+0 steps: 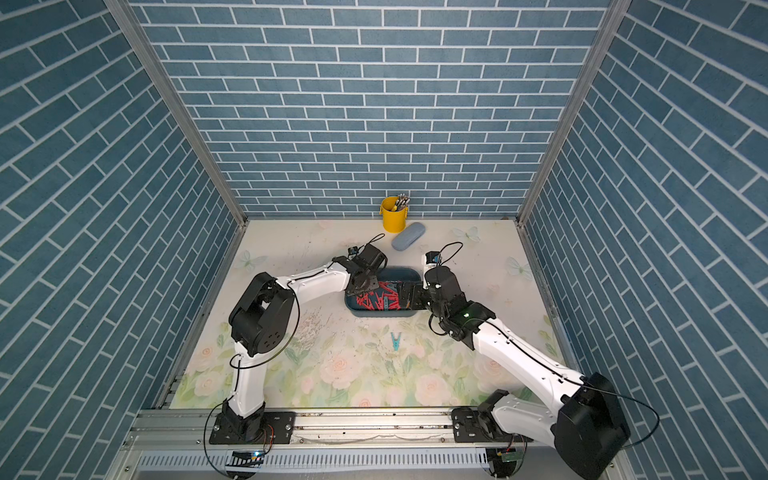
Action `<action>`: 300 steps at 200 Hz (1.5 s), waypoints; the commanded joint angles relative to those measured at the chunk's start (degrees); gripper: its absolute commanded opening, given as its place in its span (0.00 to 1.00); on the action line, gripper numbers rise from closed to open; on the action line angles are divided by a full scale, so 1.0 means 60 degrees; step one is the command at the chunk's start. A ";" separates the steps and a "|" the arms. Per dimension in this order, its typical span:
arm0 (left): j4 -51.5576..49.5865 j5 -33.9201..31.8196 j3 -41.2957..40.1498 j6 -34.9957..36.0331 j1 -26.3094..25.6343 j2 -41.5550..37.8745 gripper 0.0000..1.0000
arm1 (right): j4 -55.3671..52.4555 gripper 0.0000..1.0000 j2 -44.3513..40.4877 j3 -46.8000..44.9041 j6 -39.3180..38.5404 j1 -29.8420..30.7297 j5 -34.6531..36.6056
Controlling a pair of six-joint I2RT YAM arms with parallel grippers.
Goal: Take the clothespins out of the storage box
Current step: Pick up the clothespin from the storage box.
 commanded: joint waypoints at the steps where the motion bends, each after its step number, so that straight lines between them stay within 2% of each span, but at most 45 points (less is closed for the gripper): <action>1: -0.0223 -0.0170 0.0086 -0.0054 0.0135 0.0296 0.27 | 0.0201 0.99 0.0124 -0.0073 -0.0411 -0.0063 -0.0104; 59: -0.0053 0.0041 0.0140 0.0008 0.0178 0.0615 0.26 | 0.0206 0.99 0.0167 -0.0064 -0.0454 -0.0122 -0.0192; 89: -0.0042 0.0061 0.0155 -0.0006 0.0173 0.0615 0.13 | 0.0201 0.99 0.0155 -0.0072 -0.0465 -0.0136 -0.0215; 106: -0.0063 0.0041 0.0177 -0.0028 0.0172 0.0520 0.09 | 0.0214 0.99 0.0142 -0.0088 -0.0460 -0.0151 -0.0237; 162: -0.0363 -0.0044 0.0521 -0.0156 -0.0113 -0.0045 0.09 | 0.0387 0.99 0.0142 -0.0185 -0.0455 -0.0162 -0.0494; 214: -0.0458 -0.0118 0.0253 -0.0522 -0.0584 -0.1015 0.10 | 0.0582 0.99 0.0069 -0.0352 -0.0425 -0.0166 -0.0998; 256: -0.0517 -0.0343 -0.0367 -0.1021 -0.1120 -0.1969 0.10 | 0.0775 0.99 -0.0116 -0.0686 -0.0403 -0.0166 -0.1346; 300: -0.0416 -0.0678 -0.1812 -0.1856 -0.2011 -0.3233 0.10 | 0.0929 0.99 -0.0287 -0.0996 -0.0281 -0.0166 -0.1905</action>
